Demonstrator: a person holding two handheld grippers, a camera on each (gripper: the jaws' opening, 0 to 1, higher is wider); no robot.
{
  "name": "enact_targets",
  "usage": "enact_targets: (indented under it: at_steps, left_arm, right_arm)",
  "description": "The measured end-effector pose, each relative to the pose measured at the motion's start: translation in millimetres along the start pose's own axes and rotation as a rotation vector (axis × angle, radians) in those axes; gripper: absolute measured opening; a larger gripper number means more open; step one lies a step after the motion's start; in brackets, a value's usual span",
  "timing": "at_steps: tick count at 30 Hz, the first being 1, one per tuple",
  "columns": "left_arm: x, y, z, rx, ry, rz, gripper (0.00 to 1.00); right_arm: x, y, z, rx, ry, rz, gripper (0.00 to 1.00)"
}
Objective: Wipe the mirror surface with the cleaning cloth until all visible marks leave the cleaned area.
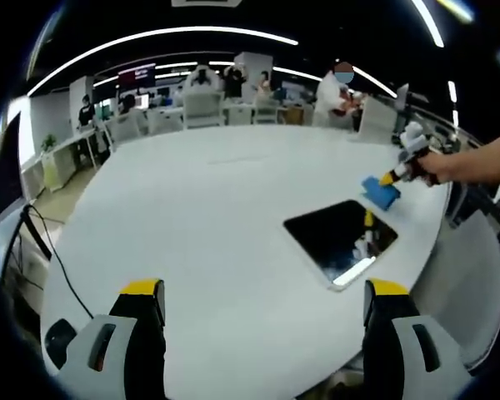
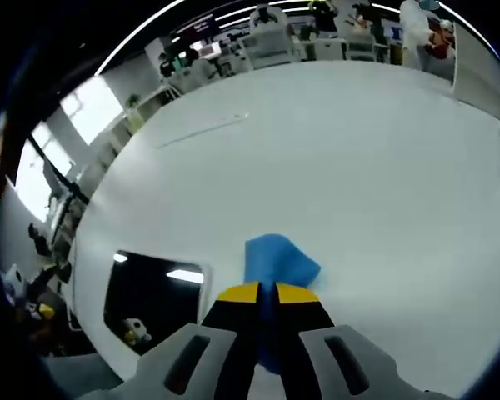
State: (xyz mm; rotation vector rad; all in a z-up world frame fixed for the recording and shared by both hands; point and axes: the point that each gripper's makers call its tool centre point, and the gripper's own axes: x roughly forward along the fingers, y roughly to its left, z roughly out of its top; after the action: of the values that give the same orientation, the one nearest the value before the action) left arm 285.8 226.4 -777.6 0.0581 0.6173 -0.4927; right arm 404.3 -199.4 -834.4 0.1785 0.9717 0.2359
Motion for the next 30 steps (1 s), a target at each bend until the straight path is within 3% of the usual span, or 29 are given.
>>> enact_targets:
  at_steps: [8,22,30]
  left_arm:
    - [0.7,1.5,-3.3,-0.004,0.007,-0.008,1.00]
    - [2.3,0.4,-5.5,-0.002,0.004,-0.030,1.00]
    - [-0.2,0.8,-10.0,-0.002,0.011,-0.038,1.00]
  right_arm:
    - [4.7,23.1,-2.1,0.056,0.000,0.046,0.01]
    - [19.2,60.4,-10.3,0.078,0.032,0.085,0.01]
    - [35.9,64.8,-20.0,0.085,0.069,0.080,0.01]
